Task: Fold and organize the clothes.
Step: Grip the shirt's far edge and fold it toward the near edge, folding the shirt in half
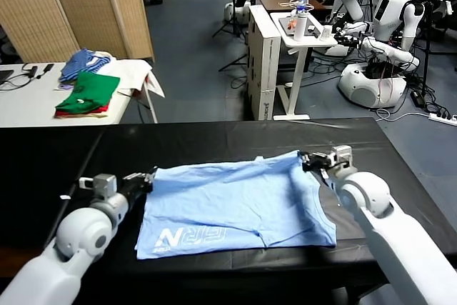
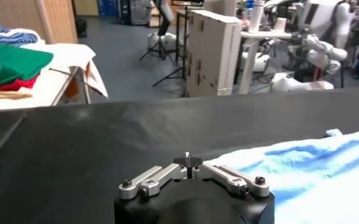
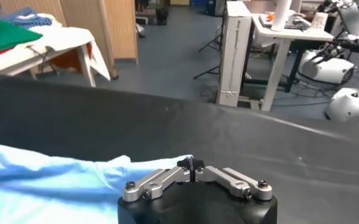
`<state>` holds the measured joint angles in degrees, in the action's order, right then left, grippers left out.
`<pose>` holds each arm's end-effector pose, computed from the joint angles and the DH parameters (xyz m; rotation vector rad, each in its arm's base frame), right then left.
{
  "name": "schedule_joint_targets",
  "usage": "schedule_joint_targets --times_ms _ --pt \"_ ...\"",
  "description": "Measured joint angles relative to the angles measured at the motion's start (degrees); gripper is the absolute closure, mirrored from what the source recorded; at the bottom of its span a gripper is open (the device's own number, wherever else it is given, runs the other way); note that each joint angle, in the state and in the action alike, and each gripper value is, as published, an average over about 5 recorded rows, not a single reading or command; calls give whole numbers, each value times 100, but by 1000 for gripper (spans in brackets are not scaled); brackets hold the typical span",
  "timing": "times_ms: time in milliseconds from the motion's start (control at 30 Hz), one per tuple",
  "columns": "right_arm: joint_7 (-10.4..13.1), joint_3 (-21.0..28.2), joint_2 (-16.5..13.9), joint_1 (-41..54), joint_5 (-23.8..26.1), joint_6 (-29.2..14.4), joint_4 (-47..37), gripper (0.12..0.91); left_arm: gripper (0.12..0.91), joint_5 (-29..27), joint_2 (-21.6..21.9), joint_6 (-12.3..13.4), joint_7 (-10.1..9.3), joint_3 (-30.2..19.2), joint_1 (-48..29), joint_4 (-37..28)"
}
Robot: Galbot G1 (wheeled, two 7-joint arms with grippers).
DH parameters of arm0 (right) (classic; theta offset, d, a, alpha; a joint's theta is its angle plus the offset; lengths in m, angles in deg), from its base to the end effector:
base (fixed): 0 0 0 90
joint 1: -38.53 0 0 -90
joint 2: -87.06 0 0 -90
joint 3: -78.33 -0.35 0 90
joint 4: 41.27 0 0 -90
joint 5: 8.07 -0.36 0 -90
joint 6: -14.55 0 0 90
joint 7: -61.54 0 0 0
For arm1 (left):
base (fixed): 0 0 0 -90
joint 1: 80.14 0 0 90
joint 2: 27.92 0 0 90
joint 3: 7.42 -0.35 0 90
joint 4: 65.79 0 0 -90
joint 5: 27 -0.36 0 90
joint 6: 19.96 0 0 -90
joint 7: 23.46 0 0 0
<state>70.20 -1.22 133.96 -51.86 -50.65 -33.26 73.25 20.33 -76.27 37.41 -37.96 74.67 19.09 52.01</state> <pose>0.3208 -0.0937 -0.1892 0.3494 -2.5831 0.2180 0.2848 0.0883 -0.2136 -0.2834 -2.6623 -0.0266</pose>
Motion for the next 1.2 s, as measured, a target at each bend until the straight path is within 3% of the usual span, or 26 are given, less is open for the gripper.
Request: schedule_joint_targets --times_ms 467,1200 --pt "2 -300 -448 -1024 7 0 508 886 883 -477 -155 7 25 635 1245 663" --pt "-115 -249 -471 -1703 183 0 679 886 883 -1493 -562 133 192 838 2382 851"
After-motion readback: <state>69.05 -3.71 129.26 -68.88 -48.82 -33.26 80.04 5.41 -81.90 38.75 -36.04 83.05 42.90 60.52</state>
